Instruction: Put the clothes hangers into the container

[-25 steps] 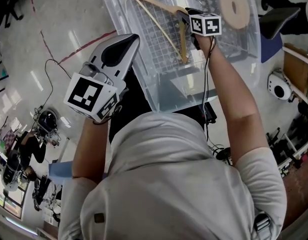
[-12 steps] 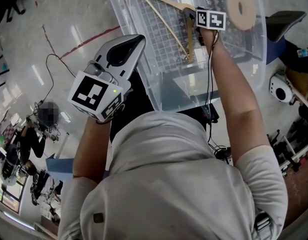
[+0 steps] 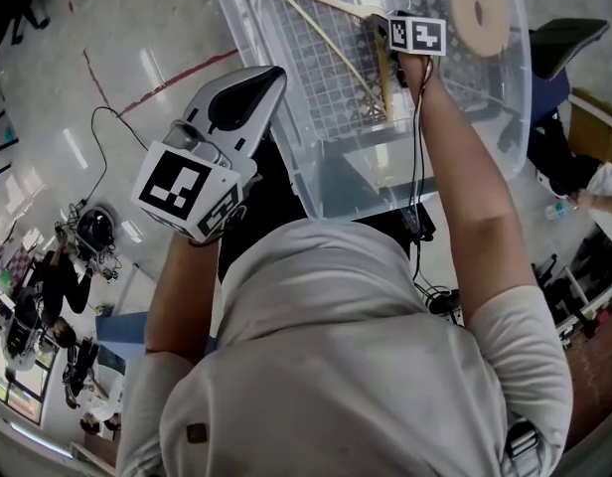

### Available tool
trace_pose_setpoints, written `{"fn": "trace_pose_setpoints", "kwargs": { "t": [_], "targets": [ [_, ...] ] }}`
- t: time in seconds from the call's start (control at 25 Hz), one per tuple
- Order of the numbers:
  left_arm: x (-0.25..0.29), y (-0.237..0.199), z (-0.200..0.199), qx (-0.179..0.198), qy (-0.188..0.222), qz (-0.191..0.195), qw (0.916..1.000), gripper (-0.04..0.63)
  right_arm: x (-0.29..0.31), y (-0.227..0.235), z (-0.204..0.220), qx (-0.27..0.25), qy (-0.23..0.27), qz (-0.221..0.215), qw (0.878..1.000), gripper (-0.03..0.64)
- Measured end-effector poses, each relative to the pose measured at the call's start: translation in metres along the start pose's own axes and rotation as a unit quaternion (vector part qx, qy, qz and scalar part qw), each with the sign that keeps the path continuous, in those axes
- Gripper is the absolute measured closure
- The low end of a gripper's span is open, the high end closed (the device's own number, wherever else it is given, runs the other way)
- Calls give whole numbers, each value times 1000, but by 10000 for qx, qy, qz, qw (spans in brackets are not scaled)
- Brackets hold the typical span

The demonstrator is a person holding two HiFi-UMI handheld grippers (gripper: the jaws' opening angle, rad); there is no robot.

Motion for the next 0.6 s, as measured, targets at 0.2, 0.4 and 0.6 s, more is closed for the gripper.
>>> {"fn": "trace_pose_setpoints", "kwargs": {
  "t": [0.2, 0.4, 0.6],
  "targets": [
    [-2, 2, -11, 23, 11, 54, 10000, 578, -13, 0, -7, 7, 78, 73, 9999, 349],
    [-8, 5, -19, 113, 55, 162, 9998, 578, -35, -15, -27, -170, 370, 140, 9991, 350],
    [-15, 12, -31, 262, 121, 349, 9990, 578, -69, -39, -49, -248, 720, -21, 9971, 364]
  ]
}}
Point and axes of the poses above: the fingertips, and each gripper's own axes: x forward along the fingers, y to its right, z out of its underside, the point moved 6 cm from there along -x, backward along the fingers, and after that the axes turned 13 degrees about y, right-handed, at the moved point
